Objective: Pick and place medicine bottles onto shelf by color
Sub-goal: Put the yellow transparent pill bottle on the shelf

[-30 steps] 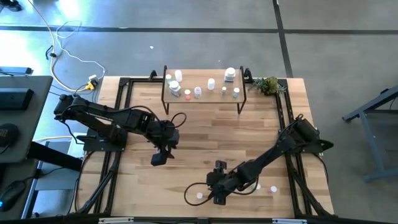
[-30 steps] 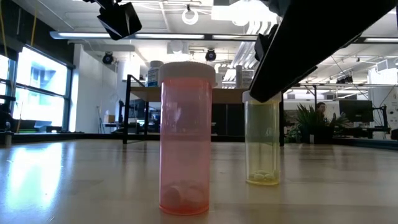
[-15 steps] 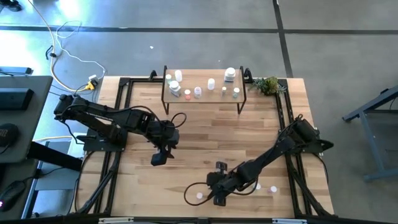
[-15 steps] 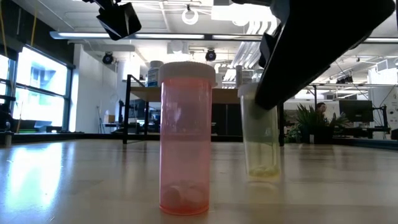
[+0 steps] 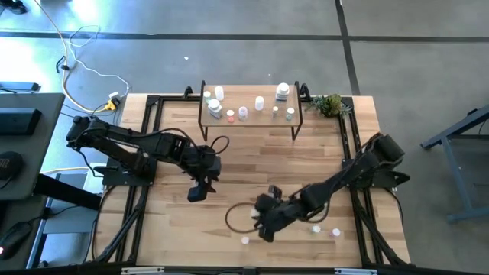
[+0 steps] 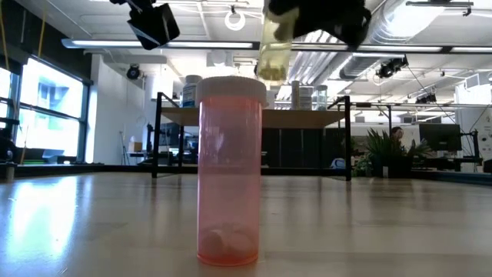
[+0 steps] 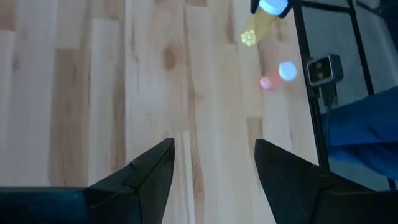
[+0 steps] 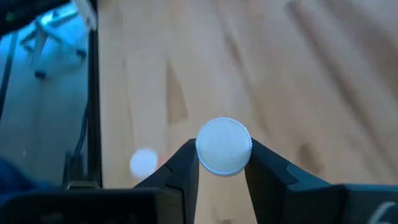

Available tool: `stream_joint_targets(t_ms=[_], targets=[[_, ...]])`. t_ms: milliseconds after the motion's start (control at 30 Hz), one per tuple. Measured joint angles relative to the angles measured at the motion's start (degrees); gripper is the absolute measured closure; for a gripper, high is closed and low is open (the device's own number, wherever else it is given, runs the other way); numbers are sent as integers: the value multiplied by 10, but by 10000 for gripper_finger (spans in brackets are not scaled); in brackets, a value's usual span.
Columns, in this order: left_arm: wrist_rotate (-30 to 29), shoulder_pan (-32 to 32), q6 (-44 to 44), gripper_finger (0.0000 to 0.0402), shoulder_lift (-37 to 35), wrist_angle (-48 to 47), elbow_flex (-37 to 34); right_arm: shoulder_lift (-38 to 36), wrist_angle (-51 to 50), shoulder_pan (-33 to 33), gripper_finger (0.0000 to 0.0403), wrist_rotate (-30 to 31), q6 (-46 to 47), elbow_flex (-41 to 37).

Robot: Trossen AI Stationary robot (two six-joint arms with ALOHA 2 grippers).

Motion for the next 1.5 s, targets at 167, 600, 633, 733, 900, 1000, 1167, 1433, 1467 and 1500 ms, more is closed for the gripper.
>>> stream_joint_targets(t_ms=[167,600,633,733,900,1000,1167,1433,1467,1500], targets=[[-39,11,15,188,0,8,0,-56,-25,-38,308,29,-6,0],[-101,87,65,188,0,37,0,-205,-80,-219,308,68,-139,0],[-105,96,65,188,0,44,0,-215,-80,-237,308,67,-157,0],[-116,121,65,188,0,69,0,-243,-78,-292,308,67,-201,0],[-118,158,65,188,0,91,0,-281,-77,-385,308,53,-276,0],[-118,177,70,188,0,90,0,-296,-76,-442,308,46,-316,0],[-118,199,71,188,0,89,0,-304,-55,-534,308,5,-376,0],[-118,223,71,188,0,89,0,-279,14,-655,308,-134,-423,0],[-118,225,71,188,0,89,0,-272,24,-664,308,-153,-423,0],[-118,228,71,188,0,89,0,-263,32,-672,308,-171,-423,0]])
